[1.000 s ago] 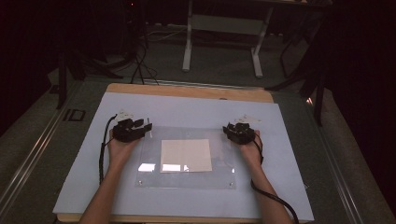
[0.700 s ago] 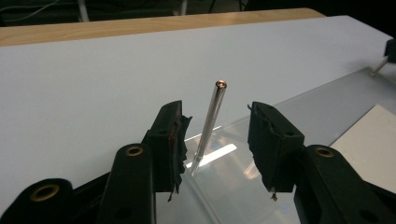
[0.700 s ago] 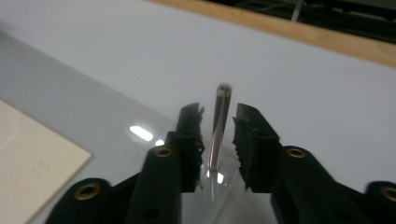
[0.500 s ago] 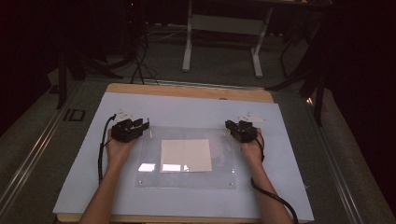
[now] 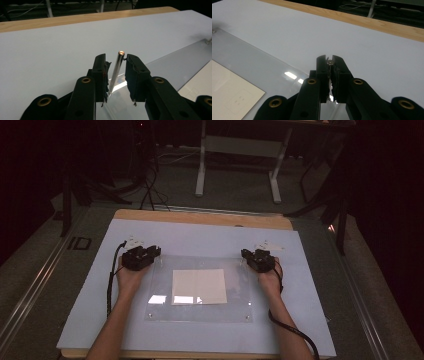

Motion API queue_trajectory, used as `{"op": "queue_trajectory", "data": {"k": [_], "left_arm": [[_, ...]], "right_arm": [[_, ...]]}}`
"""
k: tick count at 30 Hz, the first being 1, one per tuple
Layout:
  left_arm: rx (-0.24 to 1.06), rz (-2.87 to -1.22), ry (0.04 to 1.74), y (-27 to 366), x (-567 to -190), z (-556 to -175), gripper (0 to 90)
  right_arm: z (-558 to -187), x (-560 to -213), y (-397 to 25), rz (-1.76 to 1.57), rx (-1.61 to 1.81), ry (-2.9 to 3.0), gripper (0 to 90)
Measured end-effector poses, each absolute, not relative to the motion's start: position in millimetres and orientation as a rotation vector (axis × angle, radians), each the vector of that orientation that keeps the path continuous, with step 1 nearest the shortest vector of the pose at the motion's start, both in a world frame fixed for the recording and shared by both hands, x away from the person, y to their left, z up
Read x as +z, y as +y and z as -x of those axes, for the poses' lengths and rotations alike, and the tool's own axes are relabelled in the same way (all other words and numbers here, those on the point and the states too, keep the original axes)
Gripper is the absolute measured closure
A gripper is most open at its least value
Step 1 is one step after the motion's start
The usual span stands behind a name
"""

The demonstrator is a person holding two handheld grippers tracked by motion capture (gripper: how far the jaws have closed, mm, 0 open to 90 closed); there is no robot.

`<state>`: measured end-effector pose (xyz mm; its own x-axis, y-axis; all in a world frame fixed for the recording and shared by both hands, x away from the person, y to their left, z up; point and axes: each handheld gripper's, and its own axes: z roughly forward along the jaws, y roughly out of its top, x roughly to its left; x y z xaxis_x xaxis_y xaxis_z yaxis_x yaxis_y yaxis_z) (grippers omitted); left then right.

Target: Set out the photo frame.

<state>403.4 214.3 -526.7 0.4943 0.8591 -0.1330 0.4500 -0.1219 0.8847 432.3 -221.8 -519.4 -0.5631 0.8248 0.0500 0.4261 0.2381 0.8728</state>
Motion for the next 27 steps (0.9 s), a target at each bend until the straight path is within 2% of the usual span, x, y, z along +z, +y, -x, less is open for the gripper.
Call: {"op": "queue_trajectory", "data": {"k": [9,18,27], "left_arm": [[0.505,-1.717,1.108,212,-529,-410,82.7],[0.495,-1.714,1.115,213,-529,-411,83.8],[0.388,-1.714,1.147,219,-527,-423,83.6]], "right_arm": [[-433,-519,-223,-1.145,1.274,2.103,84.9],[-435,-518,-223,-1.170,1.276,2.116,84.9],[-443,-514,-224,-1.241,1.266,2.159,84.8]]}}
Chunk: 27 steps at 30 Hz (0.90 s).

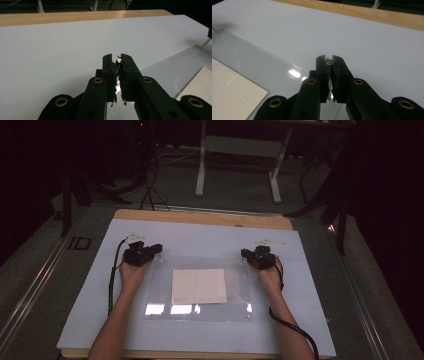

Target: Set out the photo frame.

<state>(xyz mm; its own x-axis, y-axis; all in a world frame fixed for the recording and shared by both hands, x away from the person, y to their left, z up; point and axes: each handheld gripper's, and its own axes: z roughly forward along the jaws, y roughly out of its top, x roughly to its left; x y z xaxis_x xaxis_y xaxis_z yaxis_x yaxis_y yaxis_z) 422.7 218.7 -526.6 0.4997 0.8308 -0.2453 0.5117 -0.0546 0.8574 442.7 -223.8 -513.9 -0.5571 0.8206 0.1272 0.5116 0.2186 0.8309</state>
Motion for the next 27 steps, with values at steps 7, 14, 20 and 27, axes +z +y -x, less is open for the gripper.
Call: {"op": "queue_trajectory", "data": {"k": [7,14,20,27], "left_arm": [[0.301,-1.675,1.219,220,-526,-441,84.3],[0.294,-1.634,1.284,216,-529,-454,85.1],[0.262,-1.581,1.352,214,-533,-462,85.2],[0.246,-1.560,1.381,214,-534,-463,85.2]], "right_arm": [[-458,-511,-224,-1.361,1.277,2.169,85.5],[-474,-513,-226,-1.430,1.315,2.170,85.5],[-482,-512,-223,-1.420,1.256,2.196,83.2],[-469,-504,-223,-1.309,1.170,2.176,68.0]]}}
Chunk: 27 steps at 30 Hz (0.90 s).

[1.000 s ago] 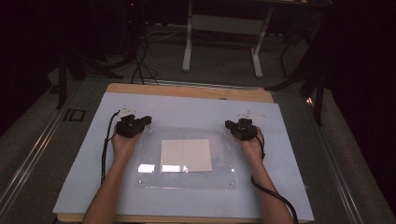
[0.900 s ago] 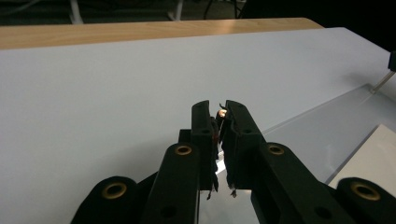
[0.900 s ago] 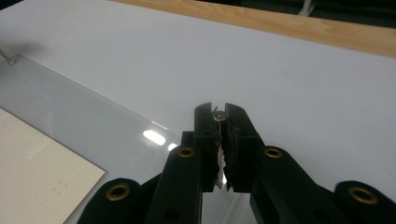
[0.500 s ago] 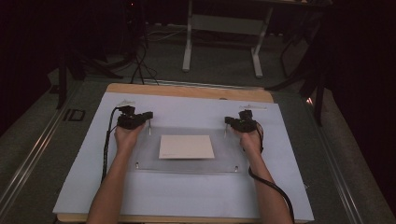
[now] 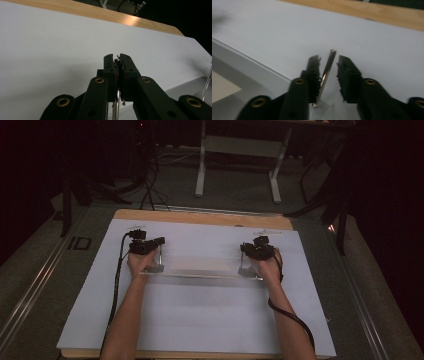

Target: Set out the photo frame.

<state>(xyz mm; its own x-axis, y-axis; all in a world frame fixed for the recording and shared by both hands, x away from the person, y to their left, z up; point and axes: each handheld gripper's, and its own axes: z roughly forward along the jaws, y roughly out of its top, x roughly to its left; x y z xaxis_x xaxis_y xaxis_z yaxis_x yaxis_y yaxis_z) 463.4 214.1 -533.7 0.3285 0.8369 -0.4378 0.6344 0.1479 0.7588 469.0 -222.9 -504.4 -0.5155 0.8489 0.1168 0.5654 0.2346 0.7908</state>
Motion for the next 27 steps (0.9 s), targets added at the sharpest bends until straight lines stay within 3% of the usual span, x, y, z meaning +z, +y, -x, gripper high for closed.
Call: {"op": "queue_trajectory", "data": {"k": [6,27], "left_arm": [[0.237,-1.553,1.386,214,-534,-464,85.2],[0.216,-1.553,1.404,215,-533,-466,85.1]], "right_arm": [[-448,-498,-235,-1.211,1.184,2.181,62.6],[-395,-496,-256,-0.998,1.109,2.228,59.6]]}}
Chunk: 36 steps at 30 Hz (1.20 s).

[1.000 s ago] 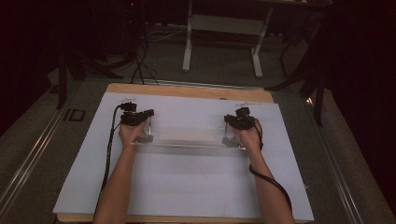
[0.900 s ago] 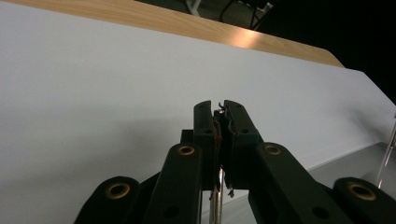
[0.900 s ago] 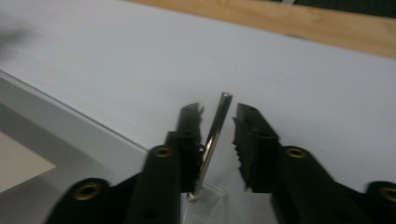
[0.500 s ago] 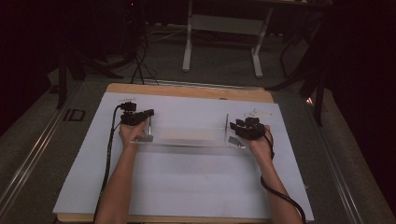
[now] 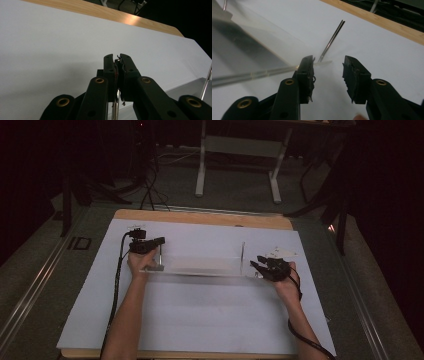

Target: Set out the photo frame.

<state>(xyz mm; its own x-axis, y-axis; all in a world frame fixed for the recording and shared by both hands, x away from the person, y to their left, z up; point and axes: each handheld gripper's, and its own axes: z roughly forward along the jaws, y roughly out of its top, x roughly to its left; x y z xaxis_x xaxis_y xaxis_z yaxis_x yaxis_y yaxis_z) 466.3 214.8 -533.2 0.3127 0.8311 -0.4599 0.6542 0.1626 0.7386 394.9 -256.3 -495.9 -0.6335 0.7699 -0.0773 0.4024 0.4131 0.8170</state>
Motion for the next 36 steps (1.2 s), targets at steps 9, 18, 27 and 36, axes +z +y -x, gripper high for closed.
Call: {"op": "queue_trajectory", "data": {"k": [9,18,27,36], "left_arm": [[0.209,-1.557,1.408,215,-533,-467,85.1],[0.207,-1.559,1.410,215,-533,-468,85.0],[0.201,-1.557,1.417,215,-532,-468,85.0],[0.203,-1.559,1.417,215,-532,-468,84.8]], "right_arm": [[-389,-498,-264,-0.934,1.135,2.276,58.3],[-383,-495,-260,-0.837,1.243,2.315,44.1],[-376,-489,-254,-0.699,1.360,2.280,44.8],[-376,-490,-251,-0.678,1.447,2.287,49.8]]}}
